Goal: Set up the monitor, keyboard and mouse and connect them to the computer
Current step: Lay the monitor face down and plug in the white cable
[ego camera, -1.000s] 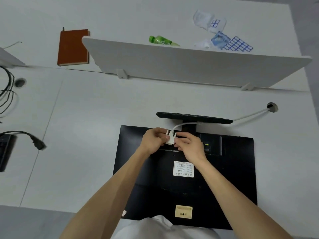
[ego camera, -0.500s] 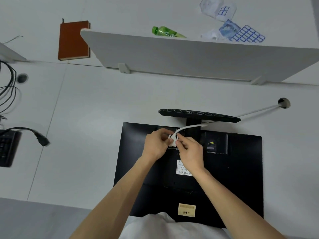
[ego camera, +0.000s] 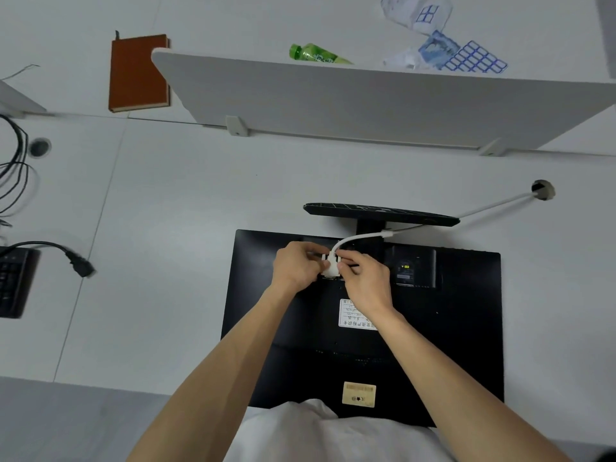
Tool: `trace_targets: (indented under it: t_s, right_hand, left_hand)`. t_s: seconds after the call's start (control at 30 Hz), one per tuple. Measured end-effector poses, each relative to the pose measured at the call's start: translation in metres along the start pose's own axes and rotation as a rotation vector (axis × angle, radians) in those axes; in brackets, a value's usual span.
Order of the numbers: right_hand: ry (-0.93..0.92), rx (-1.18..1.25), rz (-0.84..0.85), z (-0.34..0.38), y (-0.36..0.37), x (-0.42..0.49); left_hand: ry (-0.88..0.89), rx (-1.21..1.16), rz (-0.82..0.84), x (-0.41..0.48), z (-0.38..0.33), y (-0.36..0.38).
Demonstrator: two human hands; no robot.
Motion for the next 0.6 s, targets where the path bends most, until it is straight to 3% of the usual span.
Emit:
trace_targets:
  t_s: [0.3,0.47,0.6]
  right_hand:
    - [0.0,-0.04,-0.008,0.001,0.005,-0.001]
    - [-0.01,-0.102,0.019,0.003,0.006,0.001]
    - [-0.074,-0.258,0.087,0.008,0.008,-0.001]
  left_hand:
    - [0.075,0.148,-0.086,-0.005,-0.006,0.001]
    - [0.095,0.198,0.0,-0.003,-0.007,-0.002]
    - [0.158,0.408,-0.044,-0.011,-0.015,-0.002]
Point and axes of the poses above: each hand's wrist, its own x-axis towards the middle knuckle, its own y-axis out of the palm, z = x × y, the point moved 7 cm from there along x, towards the middle knuckle, and after that the axes turned 4 degrees about -z, right-handed, at the moved point
